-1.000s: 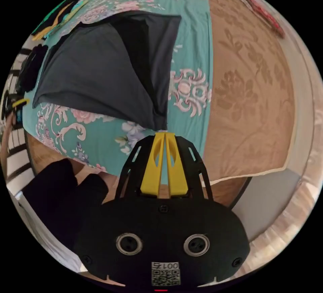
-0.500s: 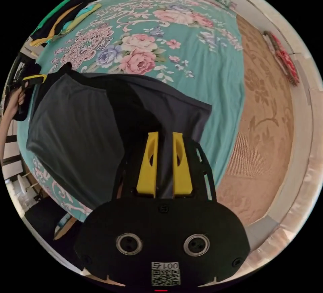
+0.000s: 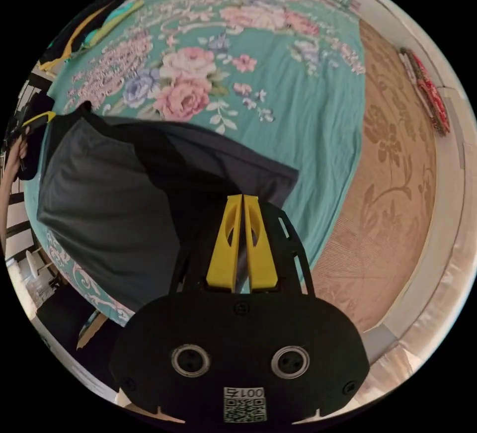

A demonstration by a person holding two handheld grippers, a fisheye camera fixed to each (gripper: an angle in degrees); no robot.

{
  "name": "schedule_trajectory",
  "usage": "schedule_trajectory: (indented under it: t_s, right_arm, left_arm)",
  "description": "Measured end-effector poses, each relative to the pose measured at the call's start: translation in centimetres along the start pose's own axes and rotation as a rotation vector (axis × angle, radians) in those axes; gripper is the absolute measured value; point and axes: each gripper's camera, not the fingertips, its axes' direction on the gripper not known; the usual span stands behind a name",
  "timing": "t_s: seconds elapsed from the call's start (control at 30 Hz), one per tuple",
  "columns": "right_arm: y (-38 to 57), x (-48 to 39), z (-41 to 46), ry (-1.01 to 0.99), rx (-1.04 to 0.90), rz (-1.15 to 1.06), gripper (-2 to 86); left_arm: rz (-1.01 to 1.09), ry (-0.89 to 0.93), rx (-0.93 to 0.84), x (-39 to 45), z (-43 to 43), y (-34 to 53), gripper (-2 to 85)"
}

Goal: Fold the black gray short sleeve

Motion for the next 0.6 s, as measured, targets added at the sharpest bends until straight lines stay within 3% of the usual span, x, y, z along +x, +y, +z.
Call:
schedule_trajectory:
  t_s: [0.2,0.37,0.5,0.6]
  right_arm:
    - [4.9,-1.3,-1.7,0.086,0.068,0.024,4.6]
    - [14.4,-2.6,-1.6,-0.146,0.022,0.06,10.9]
    - [17.4,-3.6,2.1,-0.214,-0.071,0.092,10.8]
    - [17.8,-4.3,3.8,-0.197,-0.009,0.099,6.5]
  left_arm:
    - [0.071,-0.066,-0.032,1.8,-0.5,3.5,1.9]
    - [0.072,-0.042,-0.184,1.6,-0.3,12.6,5.5]
    - [0.07,-0.038,-0.267,1.3,0.6,17.0,6.0]
    - [0.089,-0.101,-0.26,1.2,1.1,18.0,2.5]
